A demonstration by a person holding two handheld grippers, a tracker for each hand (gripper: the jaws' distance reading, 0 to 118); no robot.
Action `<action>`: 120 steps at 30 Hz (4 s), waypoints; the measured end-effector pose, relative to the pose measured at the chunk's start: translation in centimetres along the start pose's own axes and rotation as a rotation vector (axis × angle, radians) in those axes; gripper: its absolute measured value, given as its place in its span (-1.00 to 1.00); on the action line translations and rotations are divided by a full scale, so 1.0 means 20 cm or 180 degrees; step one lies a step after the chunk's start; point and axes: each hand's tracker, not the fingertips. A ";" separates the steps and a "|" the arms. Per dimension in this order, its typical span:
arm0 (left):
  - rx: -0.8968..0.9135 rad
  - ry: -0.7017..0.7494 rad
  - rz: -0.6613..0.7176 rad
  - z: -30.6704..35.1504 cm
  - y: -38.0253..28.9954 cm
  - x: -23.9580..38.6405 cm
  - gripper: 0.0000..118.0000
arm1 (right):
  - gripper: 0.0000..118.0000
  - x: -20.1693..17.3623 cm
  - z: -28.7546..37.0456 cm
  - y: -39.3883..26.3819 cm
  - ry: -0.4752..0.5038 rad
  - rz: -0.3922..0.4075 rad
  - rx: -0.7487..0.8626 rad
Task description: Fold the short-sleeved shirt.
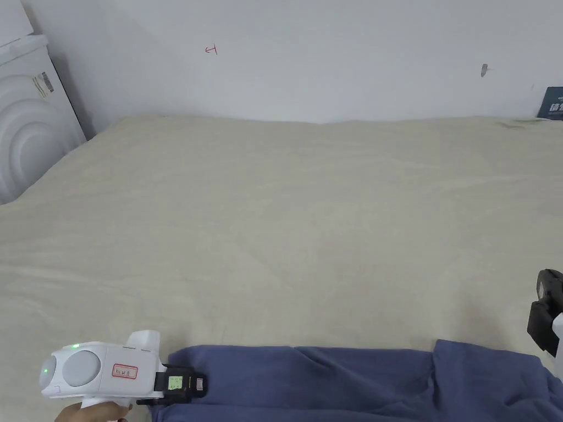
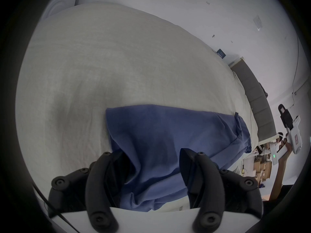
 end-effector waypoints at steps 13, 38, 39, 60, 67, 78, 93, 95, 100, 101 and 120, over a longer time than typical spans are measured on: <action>0.0121 0.0323 -0.0444 0.13 0.01 0.21 -1.00 | -1.00 0.04 0.02 -0.02 -0.0010 -0.0072 -0.0014; 0.0018 0.0956 -0.0165 0.50 0.17 0.17 -1.00 | -1.00 0.12 0.05 -0.01 -0.0053 -0.0165 0.0028; -0.0026 0.1026 -0.0240 0.48 0.17 0.22 -1.00 | -1.00 0.13 0.06 -0.01 -0.0045 -0.0172 0.0037; -0.0541 0.0275 -0.1013 -0.20 0.19 1.11 -1.00 | -1.00 0.33 0.16 -0.06 -0.0218 -0.0241 0.0048; -0.0650 0.0335 -0.1239 -0.42 0.06 1.26 -1.00 | -1.00 0.38 0.17 -0.09 -0.0282 -0.0275 0.0027; -0.0647 0.0145 -0.1279 -0.46 -0.03 1.29 0.75 | -1.00 0.38 0.17 -0.10 -0.0280 -0.0242 -0.0017; 0.0688 -0.0125 -0.1209 0.16 0.11 1.32 0.83 | -0.99 0.34 0.17 -0.05 -0.0205 -0.0229 0.0051; 0.1045 0.0080 -0.1294 0.24 0.12 1.28 0.65 | -0.99 0.34 0.17 -0.04 -0.0196 -0.0229 0.0058; 0.1512 0.0477 -0.1301 0.34 0.11 1.15 0.01 | -0.99 0.32 0.16 -0.04 -0.0184 -0.0227 0.0061; 0.1615 0.0480 -0.1289 0.35 0.09 1.11 -0.27 | -0.99 0.32 0.16 -0.04 -0.0178 -0.0238 0.0064; 0.1187 0.0429 -0.0560 -0.12 -0.06 0.62 -1.00 | -0.99 0.30 0.15 -0.07 -0.0179 -0.0261 0.0000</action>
